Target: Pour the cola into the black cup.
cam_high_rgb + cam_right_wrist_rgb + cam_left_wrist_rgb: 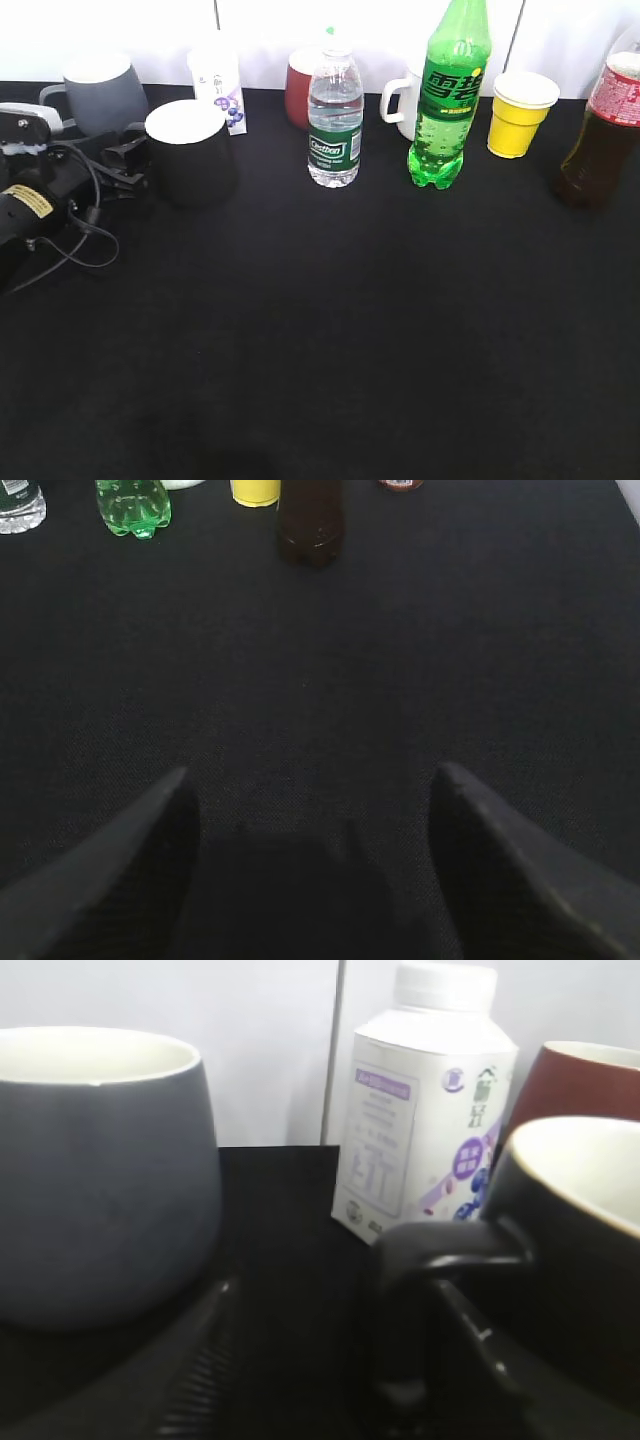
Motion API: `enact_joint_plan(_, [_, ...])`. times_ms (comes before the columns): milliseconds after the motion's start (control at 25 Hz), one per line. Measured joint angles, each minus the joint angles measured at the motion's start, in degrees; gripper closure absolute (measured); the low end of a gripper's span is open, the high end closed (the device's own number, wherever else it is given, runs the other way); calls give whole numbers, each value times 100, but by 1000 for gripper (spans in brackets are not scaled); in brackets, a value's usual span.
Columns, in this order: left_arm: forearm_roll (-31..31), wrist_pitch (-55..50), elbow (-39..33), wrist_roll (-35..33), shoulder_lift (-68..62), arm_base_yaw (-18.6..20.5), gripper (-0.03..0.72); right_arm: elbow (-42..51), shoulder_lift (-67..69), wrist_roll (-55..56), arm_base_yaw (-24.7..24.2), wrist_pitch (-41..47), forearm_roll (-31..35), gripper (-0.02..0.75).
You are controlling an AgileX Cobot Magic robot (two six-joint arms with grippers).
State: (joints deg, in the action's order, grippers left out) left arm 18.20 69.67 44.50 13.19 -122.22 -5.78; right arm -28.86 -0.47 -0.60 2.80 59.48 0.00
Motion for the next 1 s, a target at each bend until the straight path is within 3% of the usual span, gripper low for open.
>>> enact_joint_plan(440, [-71, 204, 345, 12, -384, 0, 281, 0, 0, 0, 0, 0, 0, 191])
enact_joint_plan(520, [-8, 208, 352, 17, -384, 0, 363, 0, 0, 0, 0, 0, 0, 191])
enact_joint_plan(600, [107, 235, 356, 29, -384, -30, 595, 0, 0, 0, 0, 0, 0, 191])
enact_joint_plan(640, [101, 265, 374, 30, -389, -30, 631, 0, 0, 0, 0, 0, 0, 191])
enact_joint_plan(760, [168, 260, 378, 30, -386, -30, 631, 0, 0, 0, 0, 0, 0, 191])
enact_joint_plan(920, [896, -354, 110, 532, 189, -2, 631, -37, 0, 0, 0, -81, 0, 191])
enact_joint_plan(1000, [1180, -580, -232, 580, 782, -2, 631, -178, -5, 0, 0, -887, 0, 191])
